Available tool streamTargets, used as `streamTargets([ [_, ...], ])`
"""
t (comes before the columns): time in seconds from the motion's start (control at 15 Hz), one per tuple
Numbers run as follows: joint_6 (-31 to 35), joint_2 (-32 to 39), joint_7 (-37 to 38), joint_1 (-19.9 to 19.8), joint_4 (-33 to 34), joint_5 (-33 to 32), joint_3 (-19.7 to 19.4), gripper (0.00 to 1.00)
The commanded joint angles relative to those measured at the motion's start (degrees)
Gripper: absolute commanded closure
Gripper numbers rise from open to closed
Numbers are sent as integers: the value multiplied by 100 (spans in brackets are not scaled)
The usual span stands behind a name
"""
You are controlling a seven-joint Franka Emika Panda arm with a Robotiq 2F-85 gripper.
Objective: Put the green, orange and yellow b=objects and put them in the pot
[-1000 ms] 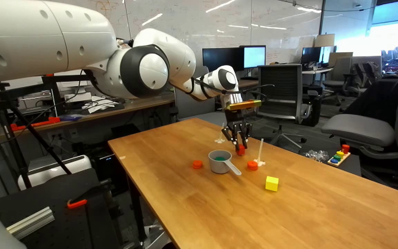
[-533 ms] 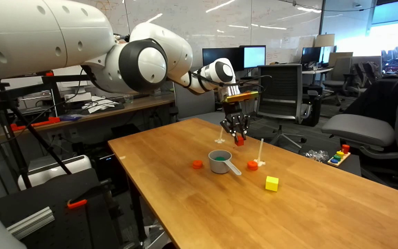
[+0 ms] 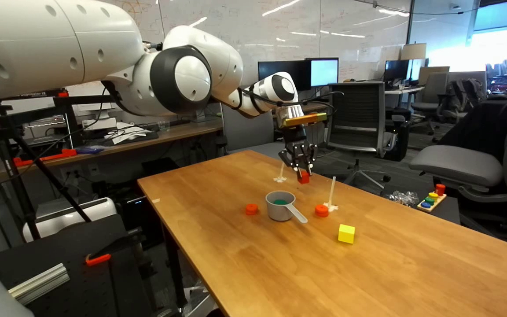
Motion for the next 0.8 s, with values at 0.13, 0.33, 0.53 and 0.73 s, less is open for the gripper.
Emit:
streamTargets([
  [0.13, -324, -77, -95, 34, 12, -69, -91, 84],
  [0.33, -149, -254, -121, 112, -92, -80, -73, 84],
  [0.53, -3, -350, -156, 201, -99, -94, -63, 84],
  [0.73, -57, -432, -237, 288, -148, -92, -52, 84],
])
